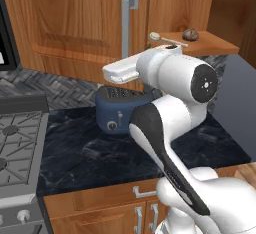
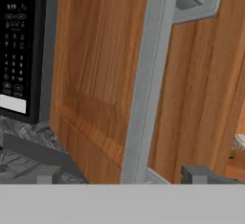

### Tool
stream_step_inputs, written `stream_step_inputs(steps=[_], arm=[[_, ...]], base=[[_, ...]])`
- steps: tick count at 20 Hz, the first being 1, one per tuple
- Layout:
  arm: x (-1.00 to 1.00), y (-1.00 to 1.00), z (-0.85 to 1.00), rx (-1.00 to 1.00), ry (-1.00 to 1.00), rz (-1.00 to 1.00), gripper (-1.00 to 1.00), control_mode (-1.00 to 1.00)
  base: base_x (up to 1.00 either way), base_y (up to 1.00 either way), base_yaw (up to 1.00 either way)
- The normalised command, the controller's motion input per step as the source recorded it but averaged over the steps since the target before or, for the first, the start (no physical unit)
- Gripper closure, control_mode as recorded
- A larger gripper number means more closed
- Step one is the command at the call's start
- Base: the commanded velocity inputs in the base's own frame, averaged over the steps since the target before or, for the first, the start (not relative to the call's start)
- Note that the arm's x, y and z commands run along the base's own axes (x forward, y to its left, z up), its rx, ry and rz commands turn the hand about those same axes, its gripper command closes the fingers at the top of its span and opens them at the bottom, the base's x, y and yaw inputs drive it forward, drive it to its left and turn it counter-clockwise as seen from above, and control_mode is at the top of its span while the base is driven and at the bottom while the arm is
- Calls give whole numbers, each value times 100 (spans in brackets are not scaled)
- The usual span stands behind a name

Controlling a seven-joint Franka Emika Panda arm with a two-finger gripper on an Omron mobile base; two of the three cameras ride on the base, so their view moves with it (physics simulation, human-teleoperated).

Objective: Pick the sponge and dish brush from the cabinet and place them on the counter.

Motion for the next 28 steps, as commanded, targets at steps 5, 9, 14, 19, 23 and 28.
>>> stream_step_inputs(steps=[5, 9, 14, 19, 23, 28], arm=[[-29, -23, 0, 0, 0, 26, -100, -100], [-24, -35, 3, 0, 0, 25, -100, -100], [-18, -43, 10, 3, 0, 22, -100, -100], [-14, -46, 12, 5, -2, 20, -100, -100], [-9, -44, 11, 5, -9, 13, -100, -100], [1, -38, 3, 4, -14, 6, -100, -100]], base=[[0, 0, 0], [0, 0, 0], [0, 0, 0], [0, 0, 0], [0, 0, 0], [0, 0, 0]])
